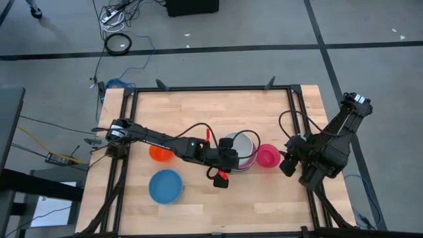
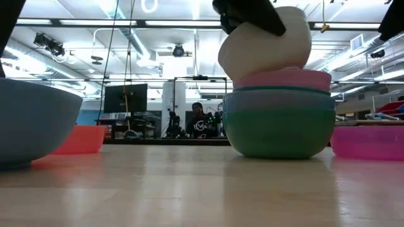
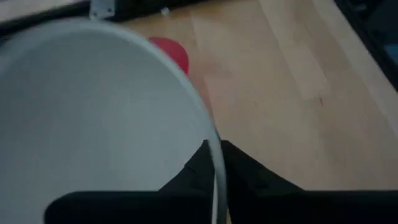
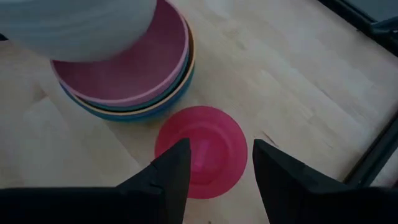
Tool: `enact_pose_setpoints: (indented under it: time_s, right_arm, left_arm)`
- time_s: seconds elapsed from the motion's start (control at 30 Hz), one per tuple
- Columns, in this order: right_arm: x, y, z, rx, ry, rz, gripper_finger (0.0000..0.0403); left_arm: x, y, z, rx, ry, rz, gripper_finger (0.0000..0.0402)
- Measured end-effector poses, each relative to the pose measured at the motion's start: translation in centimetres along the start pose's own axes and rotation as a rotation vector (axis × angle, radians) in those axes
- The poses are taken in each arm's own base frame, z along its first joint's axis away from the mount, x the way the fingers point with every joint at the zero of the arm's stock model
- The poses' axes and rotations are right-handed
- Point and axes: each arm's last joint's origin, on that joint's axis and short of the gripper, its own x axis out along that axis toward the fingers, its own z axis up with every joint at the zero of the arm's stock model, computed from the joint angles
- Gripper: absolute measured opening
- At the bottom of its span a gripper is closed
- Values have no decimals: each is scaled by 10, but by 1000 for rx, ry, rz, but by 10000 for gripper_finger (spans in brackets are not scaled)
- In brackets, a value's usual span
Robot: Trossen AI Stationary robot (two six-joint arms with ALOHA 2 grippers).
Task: Nest bowls inside each other
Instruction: Stack the white bowl on top of the light pink bowl, then stack the blue bowl on top of the white bowl
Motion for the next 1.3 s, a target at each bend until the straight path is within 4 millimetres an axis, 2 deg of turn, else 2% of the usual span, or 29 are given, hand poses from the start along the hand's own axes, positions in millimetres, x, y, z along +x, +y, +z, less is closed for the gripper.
enact_pose_setpoints:
  time_s: [0.33,0.47,0.57,0.77,1.0,1.13,1.3]
  right_arm:
    - [0,0,0,-1,9,-1,159]
    - [0,0,0,-3,10,-1,158]
    - [0,0,-1,-3,19,-2,158]
    - [0,0,0,-9,10,-1,158]
    - [0,1,0,-5,8,4,158]
    - [0,1,0,-3,8,7,158]
    - [0,2,0,-2,8,17,158]
  left_arm:
    - [0,1,0,-134,-4,-18,117]
    - [-8,-8,3,-147,39,-54,135]
    - [-20,-25,-3,-154,186,-95,138]
    - [-52,-75,-21,-202,444,-100,139]
    - [-78,-133,-36,-270,511,-92,139]
    - [-87,-154,-49,-321,532,-19,139]
    - [-98,-162,-69,-384,630,121,139]
